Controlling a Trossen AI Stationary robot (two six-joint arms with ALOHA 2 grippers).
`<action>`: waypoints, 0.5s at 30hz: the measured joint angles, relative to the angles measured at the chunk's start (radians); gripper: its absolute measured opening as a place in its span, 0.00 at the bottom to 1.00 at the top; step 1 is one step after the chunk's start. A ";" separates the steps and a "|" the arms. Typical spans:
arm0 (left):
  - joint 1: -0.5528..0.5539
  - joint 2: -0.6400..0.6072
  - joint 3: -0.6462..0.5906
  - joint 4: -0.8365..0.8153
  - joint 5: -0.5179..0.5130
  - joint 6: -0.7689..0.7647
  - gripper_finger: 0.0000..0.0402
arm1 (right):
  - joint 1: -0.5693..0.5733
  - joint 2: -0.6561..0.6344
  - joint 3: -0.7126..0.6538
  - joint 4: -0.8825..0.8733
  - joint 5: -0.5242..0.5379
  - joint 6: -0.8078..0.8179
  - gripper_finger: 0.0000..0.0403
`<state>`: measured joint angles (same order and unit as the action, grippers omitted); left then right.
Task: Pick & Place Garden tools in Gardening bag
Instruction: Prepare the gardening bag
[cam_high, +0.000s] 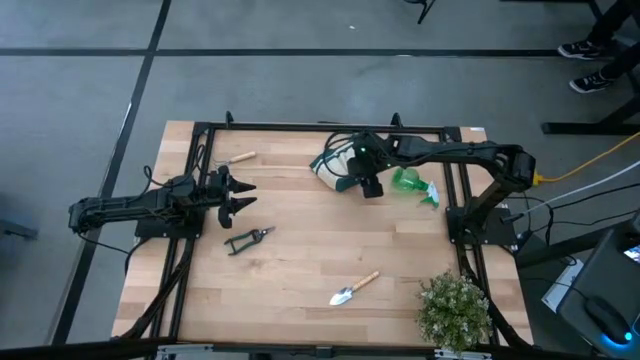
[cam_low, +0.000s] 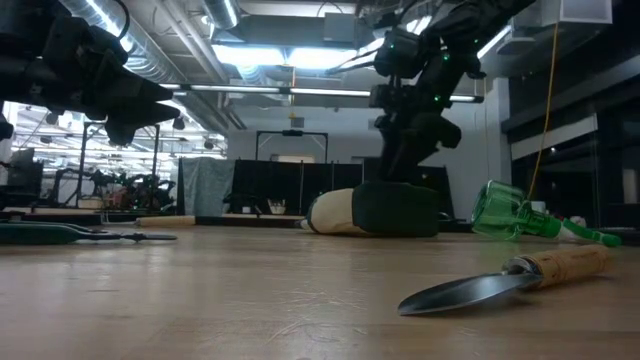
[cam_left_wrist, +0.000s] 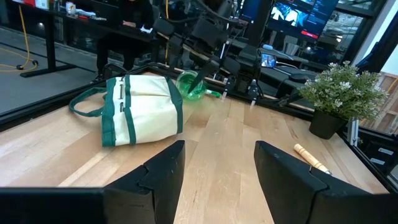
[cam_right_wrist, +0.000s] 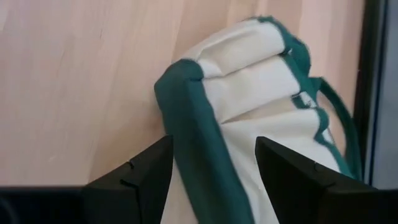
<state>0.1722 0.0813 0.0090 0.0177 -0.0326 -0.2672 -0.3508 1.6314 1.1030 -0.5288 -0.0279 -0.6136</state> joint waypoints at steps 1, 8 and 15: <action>0.000 0.000 0.000 0.000 0.000 0.000 0.47 | 0.000 0.000 0.000 -0.004 0.000 0.000 0.57; 0.000 0.000 0.000 0.000 0.000 0.000 0.48 | -0.005 0.000 -0.030 0.015 -0.002 -0.006 0.57; 0.000 0.000 0.000 0.000 0.000 0.000 0.47 | -0.006 0.000 -0.057 0.016 -0.002 -0.068 0.54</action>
<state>0.1719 0.0811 0.0086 0.0177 -0.0326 -0.2672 -0.3565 1.6314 1.0460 -0.5125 -0.0296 -0.6819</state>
